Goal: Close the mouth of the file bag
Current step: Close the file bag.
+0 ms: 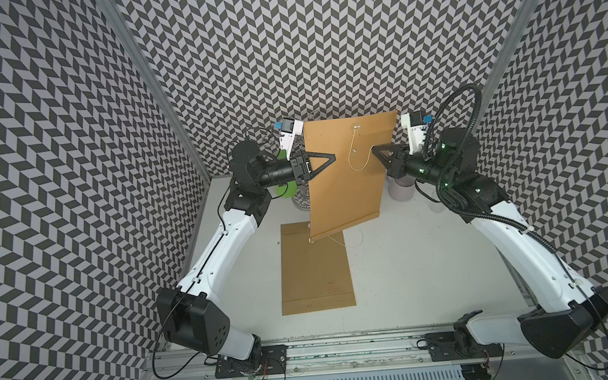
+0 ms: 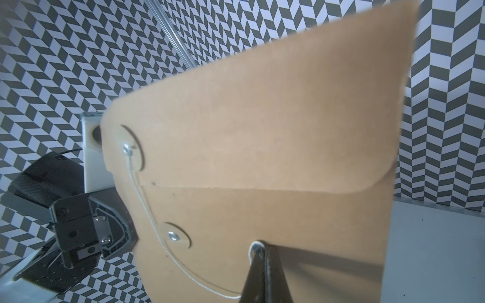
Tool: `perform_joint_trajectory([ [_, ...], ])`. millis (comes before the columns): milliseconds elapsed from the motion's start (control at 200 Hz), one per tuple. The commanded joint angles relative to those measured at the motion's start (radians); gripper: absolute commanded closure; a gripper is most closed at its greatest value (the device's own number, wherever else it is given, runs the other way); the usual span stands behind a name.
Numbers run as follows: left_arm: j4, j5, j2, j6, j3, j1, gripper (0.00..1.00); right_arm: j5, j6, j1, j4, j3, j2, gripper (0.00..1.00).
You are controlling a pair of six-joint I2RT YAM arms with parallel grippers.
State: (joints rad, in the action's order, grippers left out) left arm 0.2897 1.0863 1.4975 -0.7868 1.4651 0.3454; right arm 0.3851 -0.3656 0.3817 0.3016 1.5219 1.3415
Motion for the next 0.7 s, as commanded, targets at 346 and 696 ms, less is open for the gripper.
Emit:
perform_joint_trajectory([
  [346,0.257,0.015,-0.027,-0.238,-0.094,0.042,1.00,-0.092,-0.041,-0.024,0.023,0.085,0.013,1.00],
  [696,0.273,-0.155,0.029,-0.400,-0.084,-0.005,1.00,-0.069,0.002,-0.020,0.087,0.058,-0.034,1.00],
])
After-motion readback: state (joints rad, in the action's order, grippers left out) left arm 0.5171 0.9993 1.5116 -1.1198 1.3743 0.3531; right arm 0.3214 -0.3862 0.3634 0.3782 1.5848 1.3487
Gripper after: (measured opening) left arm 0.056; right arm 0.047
